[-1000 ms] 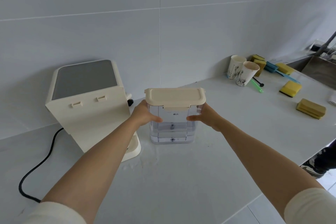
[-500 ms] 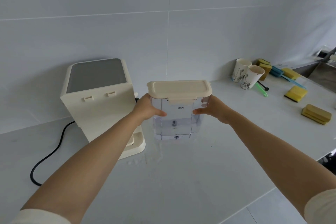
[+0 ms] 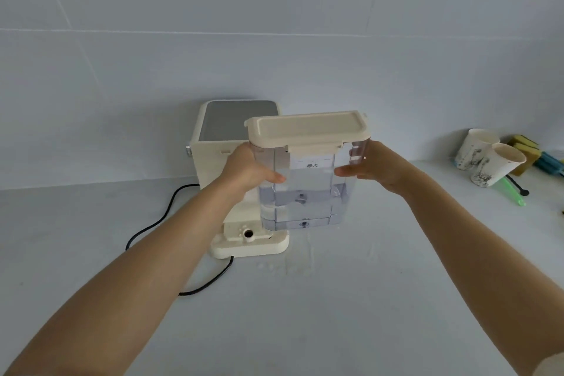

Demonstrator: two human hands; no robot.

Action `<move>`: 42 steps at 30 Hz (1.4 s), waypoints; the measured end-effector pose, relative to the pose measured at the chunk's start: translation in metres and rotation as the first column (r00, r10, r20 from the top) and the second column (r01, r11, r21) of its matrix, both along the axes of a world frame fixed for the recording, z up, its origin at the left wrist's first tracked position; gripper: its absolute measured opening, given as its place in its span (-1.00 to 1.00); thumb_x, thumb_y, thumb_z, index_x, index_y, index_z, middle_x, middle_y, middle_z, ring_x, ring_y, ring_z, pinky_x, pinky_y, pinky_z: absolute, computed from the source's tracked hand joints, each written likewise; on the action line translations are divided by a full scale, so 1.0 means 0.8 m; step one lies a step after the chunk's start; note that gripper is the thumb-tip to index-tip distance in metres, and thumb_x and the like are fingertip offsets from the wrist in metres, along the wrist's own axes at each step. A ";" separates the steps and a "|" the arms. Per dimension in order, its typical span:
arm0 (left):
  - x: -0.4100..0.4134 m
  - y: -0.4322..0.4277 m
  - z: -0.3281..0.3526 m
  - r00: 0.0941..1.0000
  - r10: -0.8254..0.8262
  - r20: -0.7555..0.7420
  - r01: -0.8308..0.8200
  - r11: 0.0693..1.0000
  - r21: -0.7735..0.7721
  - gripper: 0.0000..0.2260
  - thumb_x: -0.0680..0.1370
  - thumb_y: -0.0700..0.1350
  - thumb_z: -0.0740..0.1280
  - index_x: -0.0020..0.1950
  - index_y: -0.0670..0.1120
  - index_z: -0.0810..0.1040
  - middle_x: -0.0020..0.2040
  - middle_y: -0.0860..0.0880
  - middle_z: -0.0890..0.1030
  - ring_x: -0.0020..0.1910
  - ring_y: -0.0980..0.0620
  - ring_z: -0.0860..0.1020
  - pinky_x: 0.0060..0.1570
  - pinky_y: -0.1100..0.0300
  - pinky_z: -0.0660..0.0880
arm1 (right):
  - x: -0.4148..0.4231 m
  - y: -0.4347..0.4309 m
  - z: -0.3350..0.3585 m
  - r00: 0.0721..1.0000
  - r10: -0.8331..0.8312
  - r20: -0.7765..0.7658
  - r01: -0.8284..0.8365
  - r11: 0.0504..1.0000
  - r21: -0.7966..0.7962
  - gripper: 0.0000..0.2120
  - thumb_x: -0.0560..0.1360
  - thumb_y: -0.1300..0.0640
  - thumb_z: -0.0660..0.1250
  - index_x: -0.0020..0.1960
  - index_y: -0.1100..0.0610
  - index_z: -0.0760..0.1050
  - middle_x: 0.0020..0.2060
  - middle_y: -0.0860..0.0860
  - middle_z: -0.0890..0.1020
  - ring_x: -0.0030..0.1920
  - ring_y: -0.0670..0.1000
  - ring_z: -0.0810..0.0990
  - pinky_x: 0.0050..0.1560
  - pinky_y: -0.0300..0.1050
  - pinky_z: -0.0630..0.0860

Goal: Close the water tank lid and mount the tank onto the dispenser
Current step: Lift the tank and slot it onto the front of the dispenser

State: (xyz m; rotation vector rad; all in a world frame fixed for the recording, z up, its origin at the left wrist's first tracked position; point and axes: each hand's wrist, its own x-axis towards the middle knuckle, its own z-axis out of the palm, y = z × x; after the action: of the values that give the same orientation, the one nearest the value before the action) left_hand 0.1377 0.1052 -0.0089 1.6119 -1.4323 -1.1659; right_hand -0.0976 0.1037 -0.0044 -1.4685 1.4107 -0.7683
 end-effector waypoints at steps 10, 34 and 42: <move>0.068 0.003 0.026 0.999 0.050 -0.010 -0.049 0.998 0.041 -0.42 0.27 -0.44 0.47 0.27 -0.21 0.49 0.20 -0.16 0.59 0.23 -0.13 0.51 0.14 0.11 0.43 | 0.077 -0.012 -0.004 0.999 0.006 0.052 -0.005 1.000 -0.013 -0.45 0.27 0.24 0.49 0.21 0.07 0.42 0.10 -0.01 0.55 0.12 0.05 0.48 -0.03 -0.10 0.46; 0.110 -0.019 -0.011 0.993 0.114 -0.026 -0.107 0.974 0.198 -0.43 0.30 -0.45 0.45 0.29 -0.26 0.44 0.25 -0.21 0.55 0.27 -0.15 0.48 0.15 0.09 0.43 | 0.131 -0.029 -0.049 0.981 -0.042 0.189 0.031 0.998 0.058 -0.55 0.23 0.41 0.47 -0.06 -0.02 0.44 -0.04 -0.08 0.57 -0.01 -0.06 0.50 0.01 -0.08 0.37; 0.109 -0.018 -0.032 0.993 0.117 -0.020 -0.111 0.974 0.196 -0.41 0.28 -0.46 0.45 0.28 -0.28 0.43 0.27 -0.24 0.52 0.29 -0.19 0.46 0.25 0.02 0.40 | 0.132 -0.027 -0.070 0.979 -0.035 0.198 0.023 0.998 0.065 -0.46 0.22 0.41 0.48 0.09 0.03 0.43 0.11 -0.01 0.56 0.14 0.04 0.47 0.06 -0.05 0.37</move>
State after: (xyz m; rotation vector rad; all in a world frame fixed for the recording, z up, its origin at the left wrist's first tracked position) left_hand 0.2252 0.0909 -0.0343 1.7760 -1.2200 -1.2903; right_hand 0.0082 0.0822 -0.0602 -1.2879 1.2941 -0.8577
